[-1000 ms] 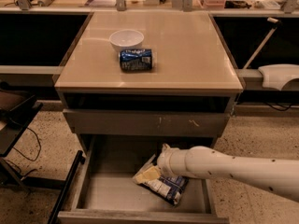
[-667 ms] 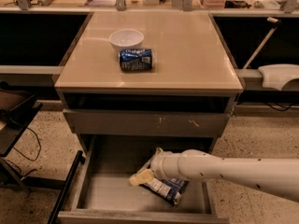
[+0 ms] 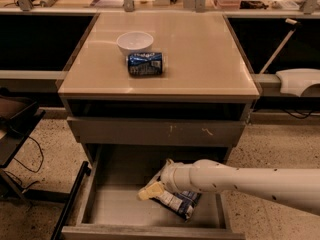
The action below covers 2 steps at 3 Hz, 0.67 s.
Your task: Pick blue chip bag from middle drawer and place on counter
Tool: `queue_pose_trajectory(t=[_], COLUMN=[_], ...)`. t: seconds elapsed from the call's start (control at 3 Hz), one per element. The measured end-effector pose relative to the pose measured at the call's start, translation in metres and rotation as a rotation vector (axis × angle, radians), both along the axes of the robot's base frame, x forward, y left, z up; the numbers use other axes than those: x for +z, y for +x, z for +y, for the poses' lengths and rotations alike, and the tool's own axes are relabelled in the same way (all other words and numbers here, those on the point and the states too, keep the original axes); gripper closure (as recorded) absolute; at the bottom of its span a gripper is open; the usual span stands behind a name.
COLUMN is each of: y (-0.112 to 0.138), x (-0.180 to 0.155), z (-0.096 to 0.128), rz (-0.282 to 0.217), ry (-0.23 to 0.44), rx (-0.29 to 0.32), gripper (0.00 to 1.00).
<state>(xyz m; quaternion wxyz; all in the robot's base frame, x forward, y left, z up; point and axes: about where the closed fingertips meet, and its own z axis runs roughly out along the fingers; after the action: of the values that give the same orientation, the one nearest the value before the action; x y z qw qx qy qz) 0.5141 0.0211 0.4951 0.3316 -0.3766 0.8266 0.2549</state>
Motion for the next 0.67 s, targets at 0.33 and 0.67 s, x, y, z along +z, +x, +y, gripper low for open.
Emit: queue_pose_trajectory(t=[0.33, 0.67], y=[0.004, -0.005], x=[-0.031, -0.085], z=[-0.021, -0.038], rz=[0.079, 0.203], ry=[0.038, 0.11], rx=[-0.018, -0.049], gripper=[0.0, 0.0])
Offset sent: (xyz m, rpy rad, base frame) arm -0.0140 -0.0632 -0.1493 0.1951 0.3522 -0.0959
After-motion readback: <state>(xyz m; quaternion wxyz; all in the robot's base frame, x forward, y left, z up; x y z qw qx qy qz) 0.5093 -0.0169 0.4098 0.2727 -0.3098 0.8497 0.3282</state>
